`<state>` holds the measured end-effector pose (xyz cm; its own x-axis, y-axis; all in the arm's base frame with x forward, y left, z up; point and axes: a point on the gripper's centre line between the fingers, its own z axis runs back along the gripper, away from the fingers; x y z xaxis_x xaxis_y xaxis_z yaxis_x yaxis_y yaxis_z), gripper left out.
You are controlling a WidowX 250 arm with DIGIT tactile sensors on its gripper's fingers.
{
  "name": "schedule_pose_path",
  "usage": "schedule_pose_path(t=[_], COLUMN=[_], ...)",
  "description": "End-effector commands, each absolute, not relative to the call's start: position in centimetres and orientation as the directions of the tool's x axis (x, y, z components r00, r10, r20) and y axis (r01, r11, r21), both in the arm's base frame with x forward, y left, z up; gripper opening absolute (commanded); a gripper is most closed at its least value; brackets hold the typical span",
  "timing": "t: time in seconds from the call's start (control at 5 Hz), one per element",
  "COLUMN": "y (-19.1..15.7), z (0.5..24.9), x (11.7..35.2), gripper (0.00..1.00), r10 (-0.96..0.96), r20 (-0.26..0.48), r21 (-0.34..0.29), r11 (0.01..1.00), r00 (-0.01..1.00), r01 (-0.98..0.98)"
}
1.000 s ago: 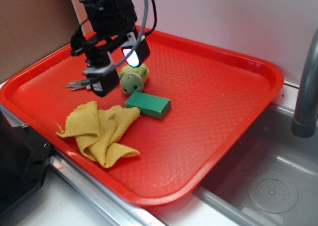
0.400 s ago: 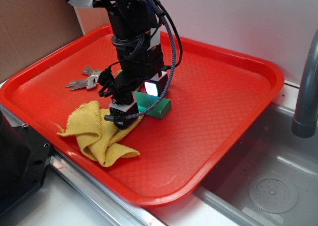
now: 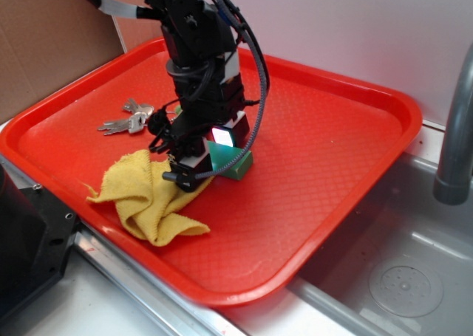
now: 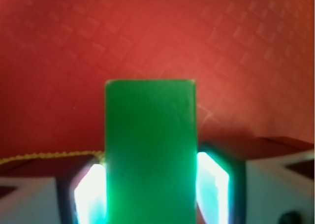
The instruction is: Grab the green block.
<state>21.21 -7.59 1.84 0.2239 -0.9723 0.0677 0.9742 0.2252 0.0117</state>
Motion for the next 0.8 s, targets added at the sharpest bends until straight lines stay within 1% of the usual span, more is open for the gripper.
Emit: schedule_pose_path(t=[0.0,0.2,0.4,0.6], y=[-6.9,-5.8,-4.4,-3.4], z=[5.2,9.3,12.7,15.7], x=[20.9,21.2,20.5,19.5], gripper=[0.00,0.00,0.00,0.00], r10=[-0.890,-0.750,-0.563,-0.339], r20=[0.026,-0.011,-0.028,-0.061], r21=[-0.032,-0.065,-0.096,-0.061], r11=[0.455,0.661,0.824,0.940], r00=[0.456,0.662,0.826,0.939], r01=[0.890,0.748,0.558,0.336])
